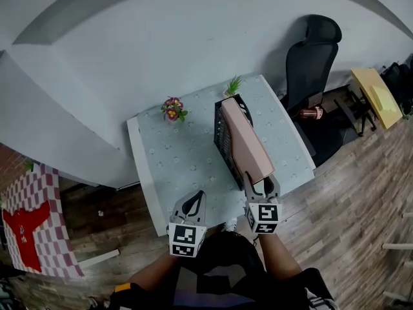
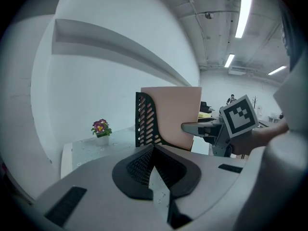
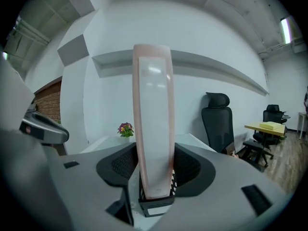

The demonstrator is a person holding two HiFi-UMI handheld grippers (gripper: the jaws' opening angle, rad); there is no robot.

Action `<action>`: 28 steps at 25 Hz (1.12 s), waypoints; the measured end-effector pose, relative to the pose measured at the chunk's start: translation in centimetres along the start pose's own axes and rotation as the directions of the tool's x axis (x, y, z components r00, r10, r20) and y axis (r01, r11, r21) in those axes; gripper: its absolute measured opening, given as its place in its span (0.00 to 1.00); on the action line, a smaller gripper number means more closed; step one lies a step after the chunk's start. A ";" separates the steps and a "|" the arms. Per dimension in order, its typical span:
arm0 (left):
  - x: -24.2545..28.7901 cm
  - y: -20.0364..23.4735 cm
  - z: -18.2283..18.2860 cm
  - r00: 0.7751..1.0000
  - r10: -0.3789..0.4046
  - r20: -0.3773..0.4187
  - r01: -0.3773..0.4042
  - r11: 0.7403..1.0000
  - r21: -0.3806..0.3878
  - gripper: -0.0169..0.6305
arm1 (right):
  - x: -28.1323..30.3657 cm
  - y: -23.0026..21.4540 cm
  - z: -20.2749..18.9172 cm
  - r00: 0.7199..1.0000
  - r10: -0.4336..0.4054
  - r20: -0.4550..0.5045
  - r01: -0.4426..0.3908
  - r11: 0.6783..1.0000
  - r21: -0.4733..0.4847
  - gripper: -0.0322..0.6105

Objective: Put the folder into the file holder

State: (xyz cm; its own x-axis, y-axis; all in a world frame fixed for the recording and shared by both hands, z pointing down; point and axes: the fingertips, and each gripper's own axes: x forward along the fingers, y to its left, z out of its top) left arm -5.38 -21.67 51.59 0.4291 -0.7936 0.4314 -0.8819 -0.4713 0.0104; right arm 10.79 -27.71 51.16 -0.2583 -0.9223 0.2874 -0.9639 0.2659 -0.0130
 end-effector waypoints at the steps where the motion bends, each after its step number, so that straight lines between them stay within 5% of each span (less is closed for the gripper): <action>1: -0.3 -0.1 -0.1 1.000 -0.010 0.005 0.010 1.000 0.000 0.04 | -0.7 0.1 0.1 1.000 -0.014 0.000 0.014 1.000 0.005 0.38; 12: -4.3 -2.5 -1.9 0.991 -0.129 0.038 0.128 0.992 0.019 0.04 | -8.5 2.9 -1.0 0.993 -0.117 -0.007 0.117 0.992 0.034 0.38; 21: -7.9 -3.4 -4.5 0.981 -0.189 0.037 0.187 0.981 0.042 0.04 | -12.2 9.2 -3.1 0.997 -0.079 -0.026 0.080 0.995 0.055 0.36; 28: -10.3 -4.2 -5.9 0.978 -0.203 0.049 0.201 0.979 0.038 0.04 | -15.3 11.5 -4.1 0.996 -0.072 -0.044 0.075 0.995 0.063 0.25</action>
State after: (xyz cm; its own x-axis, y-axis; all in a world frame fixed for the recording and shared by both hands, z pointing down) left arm -7.25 -9.22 52.37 0.6079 -0.6995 0.3756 -0.7698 -0.6352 0.0629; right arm 3.92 -9.37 50.58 -0.1849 -0.9260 0.3292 -0.9827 0.1778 -0.0518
